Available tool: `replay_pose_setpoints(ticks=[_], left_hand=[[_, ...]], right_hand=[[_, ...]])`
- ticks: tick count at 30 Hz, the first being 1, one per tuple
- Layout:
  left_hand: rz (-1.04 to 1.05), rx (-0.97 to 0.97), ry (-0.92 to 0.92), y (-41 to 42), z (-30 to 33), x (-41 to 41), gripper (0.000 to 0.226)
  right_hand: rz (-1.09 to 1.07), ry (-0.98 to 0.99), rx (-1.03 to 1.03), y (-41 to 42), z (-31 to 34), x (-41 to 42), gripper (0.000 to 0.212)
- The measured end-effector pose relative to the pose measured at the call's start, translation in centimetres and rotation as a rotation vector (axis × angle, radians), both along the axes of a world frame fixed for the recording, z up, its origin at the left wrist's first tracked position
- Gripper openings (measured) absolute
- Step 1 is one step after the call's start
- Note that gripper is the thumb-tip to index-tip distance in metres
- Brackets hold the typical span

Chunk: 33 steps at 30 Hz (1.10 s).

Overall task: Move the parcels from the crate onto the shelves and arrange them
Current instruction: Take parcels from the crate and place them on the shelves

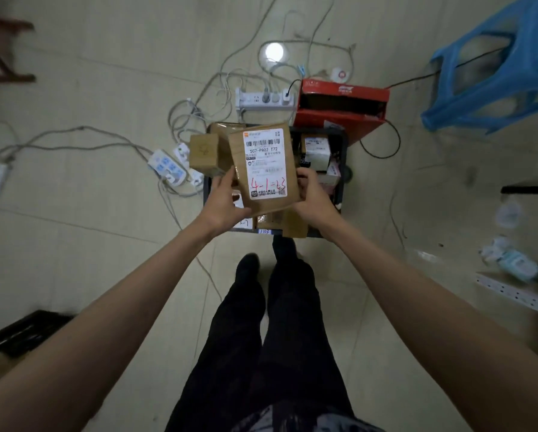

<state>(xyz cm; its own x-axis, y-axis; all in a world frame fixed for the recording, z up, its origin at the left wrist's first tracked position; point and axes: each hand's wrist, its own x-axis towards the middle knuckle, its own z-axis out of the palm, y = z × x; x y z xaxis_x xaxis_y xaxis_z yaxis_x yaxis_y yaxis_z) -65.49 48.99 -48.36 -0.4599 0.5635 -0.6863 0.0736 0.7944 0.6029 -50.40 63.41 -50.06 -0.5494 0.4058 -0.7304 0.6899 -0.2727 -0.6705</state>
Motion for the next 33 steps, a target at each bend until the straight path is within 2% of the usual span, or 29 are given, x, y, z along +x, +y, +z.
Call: replay_pose_setpoints(ticks=[2, 5, 10, 13, 16, 18, 25, 33], left_hand=[[-0.1, 0.013, 0.03, -0.7, 2.3, 0.2, 0.111], [-0.27, 0.051, 0.077, -1.3, 5.5, 0.7, 0.124], [-0.548, 0.136, 0.168, -0.3, 11.4, 2.1, 0.12], [-0.733, 0.19, 0.204, 1.5, 14.9, 3.4, 0.124], [-0.93, 0.219, 0.232, 3.5, 18.7, 6.0, 0.127], [-1.017, 0.244, 0.252, 4.7, 20.9, 8.6, 0.125], [-1.356, 0.305, 0.364, 7.1, 26.2, 20.7, 0.114], [-1.654, 0.411, 0.337, 5.2, 28.9, 38.9, 0.105]], right_hand=[[-0.006, 0.003, 0.029, -1.1, 2.7, 0.9, 0.081], [0.011, 0.014, 0.113, -2.8, 7.0, 2.6, 0.09], [-0.018, 0.029, 0.259, -5.0, 14.8, 6.1, 0.087], [-0.116, 0.008, 0.302, -6.1, 18.9, 9.0, 0.103], [-0.216, -0.013, 0.327, -7.4, 22.7, 12.9, 0.085], [-0.273, -0.062, 0.373, -8.5, 24.8, 15.8, 0.082], [-0.54, -0.224, 0.47, -13.1, 29.5, 26.9, 0.095], [-0.794, -0.349, 0.483, -21.4, 32.3, 42.1, 0.094]])
